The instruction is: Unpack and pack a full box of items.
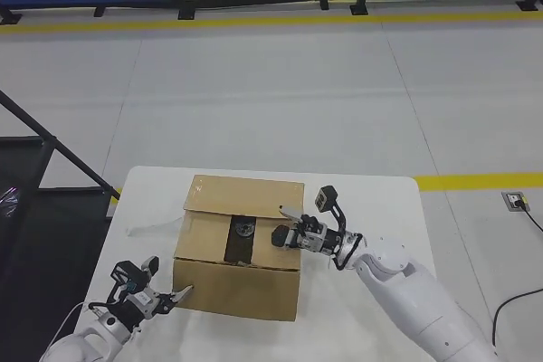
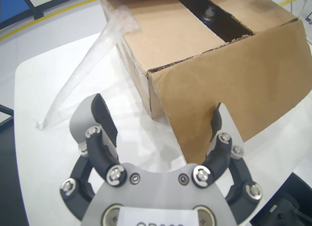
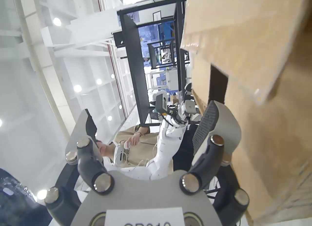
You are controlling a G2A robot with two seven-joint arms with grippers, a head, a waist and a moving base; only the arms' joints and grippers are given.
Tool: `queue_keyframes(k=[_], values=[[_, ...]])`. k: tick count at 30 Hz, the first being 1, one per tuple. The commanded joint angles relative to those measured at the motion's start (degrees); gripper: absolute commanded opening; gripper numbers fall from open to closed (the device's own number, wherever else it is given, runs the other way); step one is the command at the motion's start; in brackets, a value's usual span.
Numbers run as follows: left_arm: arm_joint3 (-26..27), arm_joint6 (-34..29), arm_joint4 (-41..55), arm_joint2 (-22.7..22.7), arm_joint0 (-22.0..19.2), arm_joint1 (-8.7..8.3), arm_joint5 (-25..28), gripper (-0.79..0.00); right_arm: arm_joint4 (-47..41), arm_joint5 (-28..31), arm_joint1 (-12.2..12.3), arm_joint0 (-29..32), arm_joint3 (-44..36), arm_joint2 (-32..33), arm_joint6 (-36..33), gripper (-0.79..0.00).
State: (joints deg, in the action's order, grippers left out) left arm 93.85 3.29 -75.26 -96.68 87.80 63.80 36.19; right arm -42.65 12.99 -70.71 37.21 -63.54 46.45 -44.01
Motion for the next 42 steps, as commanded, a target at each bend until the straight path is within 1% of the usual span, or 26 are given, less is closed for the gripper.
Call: queue_keyframes(k=[1, 4, 6, 9, 15, 17, 20, 23, 27, 31, 33, 35, 37, 42], values=[[-0.15, 0.19, -0.09, 0.18, 0.11, -0.03, -0.13, 0.000, 0.22, 0.06, -0.94, -1.64, 2.31, -0.88, 2.21, 0.000], [-0.46, 0.57, -0.05, 0.43, 0.29, -0.07, -0.34, 0.000, 0.71, 0.95, -2.22, -3.77, 4.31, -1.77, 4.81, 0.000], [-0.65, 0.90, 0.05, 0.54, 0.48, -0.10, -0.46, 0.000, 1.93, 2.36, -2.93, -4.95, 4.61, -2.17, 6.89, 0.000], [-0.76, 1.28, 0.22, 0.61, 0.81, -0.14, -0.62, 0.000, 4.17, 2.52, -3.72, -6.70, 4.81, -2.39, 9.89, 0.000], [-0.71, 2.08, 0.50, 0.60, 1.33, -0.26, -0.76, 0.000, 13.88, -0.08, -5.07, -10.54, 4.14, -3.23, 20.89, 0.000], [-0.69, 2.21, 0.50, 0.64, 1.43, -0.29, -0.85, 0.000, 17.91, -1.73, -5.56, -12.38, 5.28, -3.46, 25.55, 0.000], [-0.64, 2.54, 0.51, 0.66, 1.55, -0.35, -0.99, 0.000, 20.70, -3.19, -6.71, -14.83, 8.47, -4.14, 29.92, 0.000], [-0.71, 2.82, 0.70, 0.73, 1.65, -0.39, -1.17, 0.000, 22.26, -2.58, -8.15, -17.12, 12.88, -5.12, 32.51, 0.000], [-0.95, 3.19, 1.11, 0.66, 1.72, -0.46, -1.25, 0.000, 23.29, -1.18, -10.41, -19.44, 19.20, -7.03, 33.59, 0.000], [-1.27, 3.17, 1.32, 0.57, 1.59, -0.55, -1.16, 0.000, 23.26, 2.01, -12.80, -21.04, 24.87, -8.54, 33.74, 0.000], [-1.38, 3.16, 1.37, 0.54, 1.49, -0.60, -1.08, 0.000, 25.46, 4.85, -13.92, -21.56, 27.58, -9.50, 36.62, 0.000], [-1.51, 3.03, 1.54, 0.55, 1.38, -0.66, -0.91, 0.000, 26.39, 6.50, -15.11, -21.54, 29.59, -10.38, 37.91, 0.000], [-1.58, 2.96, 1.66, 0.57, 1.27, -0.70, -0.82, 0.000, 27.04, 6.22, -16.26, -22.05, 31.89, -11.05, 38.42, 0.000], [-1.89, 2.86, 1.82, 0.60, 1.08, -0.83, -0.48, 0.000, 25.36, 5.84, -18.71, -23.24, 36.90, -11.13, 36.02, 0.000]])
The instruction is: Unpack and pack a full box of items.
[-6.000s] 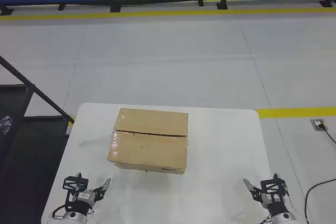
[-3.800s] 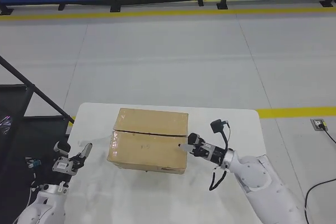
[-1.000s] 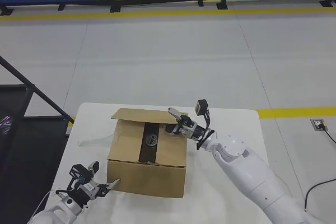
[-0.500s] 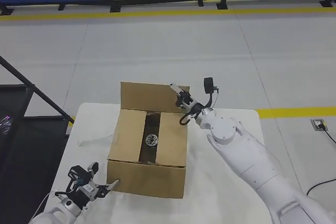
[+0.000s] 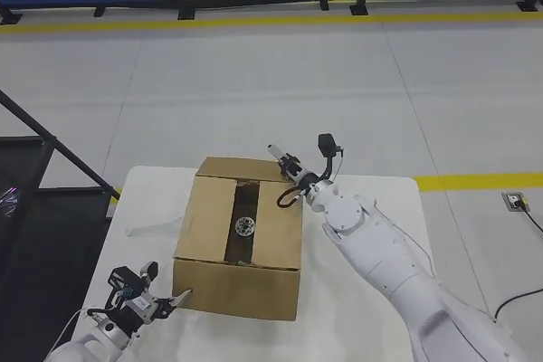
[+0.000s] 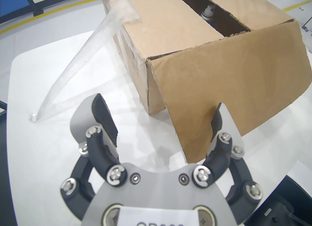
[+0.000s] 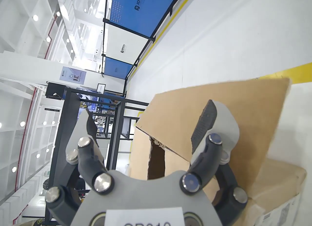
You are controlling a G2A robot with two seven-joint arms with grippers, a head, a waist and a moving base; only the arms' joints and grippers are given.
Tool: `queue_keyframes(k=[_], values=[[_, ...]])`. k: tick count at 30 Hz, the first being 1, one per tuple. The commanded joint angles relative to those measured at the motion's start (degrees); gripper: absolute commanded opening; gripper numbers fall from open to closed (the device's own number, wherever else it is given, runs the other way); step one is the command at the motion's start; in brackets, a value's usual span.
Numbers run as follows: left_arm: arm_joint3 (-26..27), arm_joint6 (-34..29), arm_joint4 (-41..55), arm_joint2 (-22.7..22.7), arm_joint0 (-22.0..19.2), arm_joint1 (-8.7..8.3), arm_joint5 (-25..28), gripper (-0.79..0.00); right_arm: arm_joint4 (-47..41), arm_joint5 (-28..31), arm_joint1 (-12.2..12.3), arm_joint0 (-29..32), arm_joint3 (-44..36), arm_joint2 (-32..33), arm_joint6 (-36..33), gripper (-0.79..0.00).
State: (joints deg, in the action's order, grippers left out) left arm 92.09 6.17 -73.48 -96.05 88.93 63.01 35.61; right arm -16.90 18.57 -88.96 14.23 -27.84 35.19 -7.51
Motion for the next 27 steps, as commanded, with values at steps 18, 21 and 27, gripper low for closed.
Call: queue_keyframes(k=[18, 21, 27], values=[[3.30, 4.32, 9.39, -7.93, 3.63, -0.78, 2.77, 0.000, -11.81, 4.76, -1.47, 1.78, -5.79, 5.42, -35.27, 0.000], [3.75, 4.53, 10.99, -9.81, 4.60, -0.85, 2.21, 0.000, -10.06, -0.10, -1.48, 2.36, -7.64, 4.83, -37.55, 0.000], [2.41, 3.77, 10.93, -10.99, 4.54, -0.80, -2.18, 0.000, -3.71, -8.12, -1.91, 2.91, -8.86, 3.25, -32.91, 0.000]])
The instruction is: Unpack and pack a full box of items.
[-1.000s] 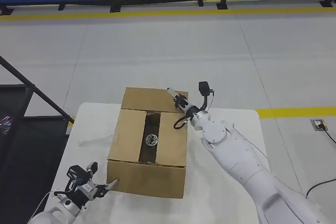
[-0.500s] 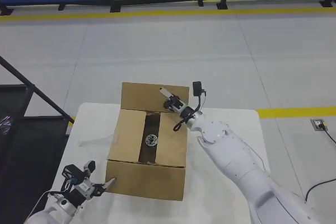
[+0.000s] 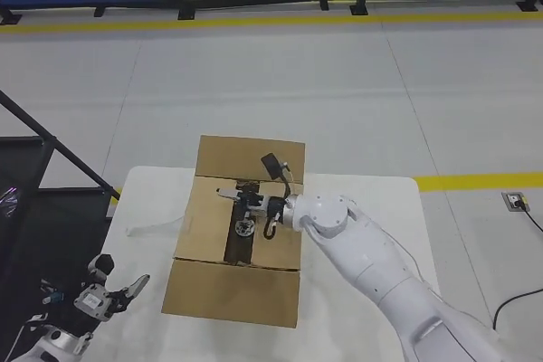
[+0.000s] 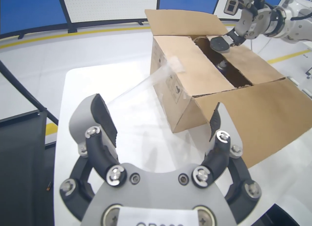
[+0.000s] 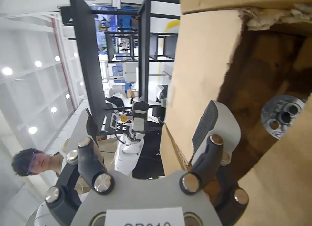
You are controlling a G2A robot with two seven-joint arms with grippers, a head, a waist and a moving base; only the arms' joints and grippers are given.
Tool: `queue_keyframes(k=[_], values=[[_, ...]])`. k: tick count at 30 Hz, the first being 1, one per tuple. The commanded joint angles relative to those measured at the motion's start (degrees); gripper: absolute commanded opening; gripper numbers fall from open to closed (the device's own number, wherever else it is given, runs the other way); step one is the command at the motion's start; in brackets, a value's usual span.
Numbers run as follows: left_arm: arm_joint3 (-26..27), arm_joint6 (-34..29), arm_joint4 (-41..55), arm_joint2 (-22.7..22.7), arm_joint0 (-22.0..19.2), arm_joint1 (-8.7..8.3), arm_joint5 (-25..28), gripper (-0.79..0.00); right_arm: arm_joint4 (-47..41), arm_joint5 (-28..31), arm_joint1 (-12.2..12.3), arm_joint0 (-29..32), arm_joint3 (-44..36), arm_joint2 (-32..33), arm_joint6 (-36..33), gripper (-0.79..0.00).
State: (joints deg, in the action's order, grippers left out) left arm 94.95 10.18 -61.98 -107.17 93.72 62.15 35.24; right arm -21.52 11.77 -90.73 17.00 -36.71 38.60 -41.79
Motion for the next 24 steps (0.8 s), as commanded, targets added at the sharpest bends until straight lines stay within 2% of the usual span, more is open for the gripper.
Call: queue_keyframes(k=[1, 5, 10, 24], values=[[-0.85, -0.42, -0.80, 0.45, -0.54, 0.14, -3.30, 0.000, 1.54, -1.97, -0.32, 0.38, -0.03, -0.37, 2.52, 0.000], [-2.33, -1.21, 0.12, 2.13, -1.83, 0.35, -4.82, 0.000, 1.93, -3.78, -1.23, 0.93, 1.05, -0.86, 3.33, 0.000], [-2.89, -0.90, -0.09, 2.72, -2.11, 0.41, -4.90, 0.000, 0.06, -2.13, -2.59, 1.00, 3.86, -0.52, 3.04, 0.000], [-1.13, 0.03, -1.67, 3.75, -0.56, 0.52, -4.65, 0.000, -11.13, 6.66, -6.20, 0.31, 11.62, 2.86, -7.81, 0.000]])
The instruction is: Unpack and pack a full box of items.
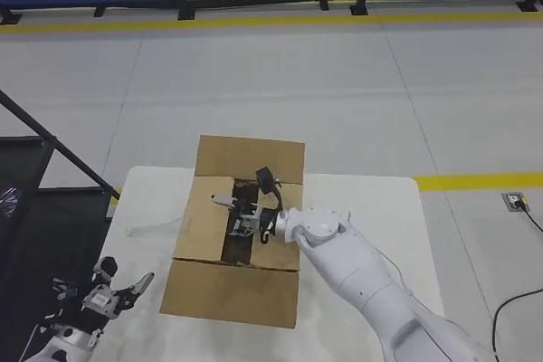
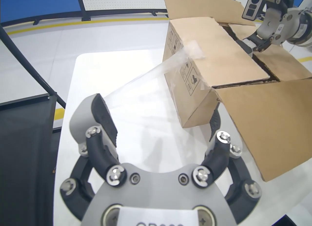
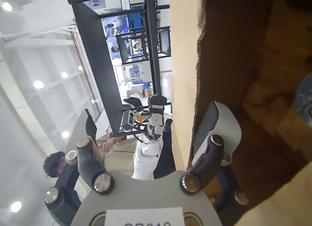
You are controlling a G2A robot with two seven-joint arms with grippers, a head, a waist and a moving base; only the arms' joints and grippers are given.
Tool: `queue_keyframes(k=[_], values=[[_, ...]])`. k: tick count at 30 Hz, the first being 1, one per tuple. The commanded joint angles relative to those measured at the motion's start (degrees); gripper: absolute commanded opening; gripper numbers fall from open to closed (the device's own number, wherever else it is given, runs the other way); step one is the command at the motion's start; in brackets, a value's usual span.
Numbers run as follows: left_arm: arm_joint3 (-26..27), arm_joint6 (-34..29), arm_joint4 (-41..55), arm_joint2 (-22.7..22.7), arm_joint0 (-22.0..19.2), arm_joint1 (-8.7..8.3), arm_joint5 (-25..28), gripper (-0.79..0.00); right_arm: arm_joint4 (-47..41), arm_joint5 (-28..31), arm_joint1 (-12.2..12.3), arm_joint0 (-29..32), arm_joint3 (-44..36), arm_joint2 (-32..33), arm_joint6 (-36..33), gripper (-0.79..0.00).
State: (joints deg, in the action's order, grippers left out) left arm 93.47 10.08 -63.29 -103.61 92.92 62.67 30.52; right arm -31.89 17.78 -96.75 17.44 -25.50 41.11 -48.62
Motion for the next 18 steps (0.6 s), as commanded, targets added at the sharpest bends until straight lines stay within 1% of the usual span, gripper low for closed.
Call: queue_keyframes(k=[1, 5, 10, 14, 18], values=[[0.82, 0.16, -0.79, 0.39, 0.38, 0.02, 0.16, 0.000, -1.15, 1.18, -0.34, -0.28, 0.56, 0.59, -1.45, 0.000], [3.16, 0.34, -2.22, 1.27, 0.93, 0.08, -0.02, 0.000, -2.41, 3.35, -0.93, -0.52, 0.03, 1.39, -3.08, 0.000], [7.36, -1.20, -5.33, 2.52, 0.96, 0.09, -1.16, 0.000, -1.65, 5.20, -1.83, -0.60, -2.39, 1.37, -1.87, 0.000], [10.26, -3.87, -6.24, 4.20, -0.51, 0.27, -4.42, 0.000, 1.46, 6.87, -2.83, -0.84, -4.18, 0.37, 2.77, 0.000], [11.67, -7.31, -5.95, 5.93, -2.96, 0.42, -6.52, 0.000, 1.80, 7.82, -3.92, -0.67, -4.91, -0.09, 3.81, 0.000]])
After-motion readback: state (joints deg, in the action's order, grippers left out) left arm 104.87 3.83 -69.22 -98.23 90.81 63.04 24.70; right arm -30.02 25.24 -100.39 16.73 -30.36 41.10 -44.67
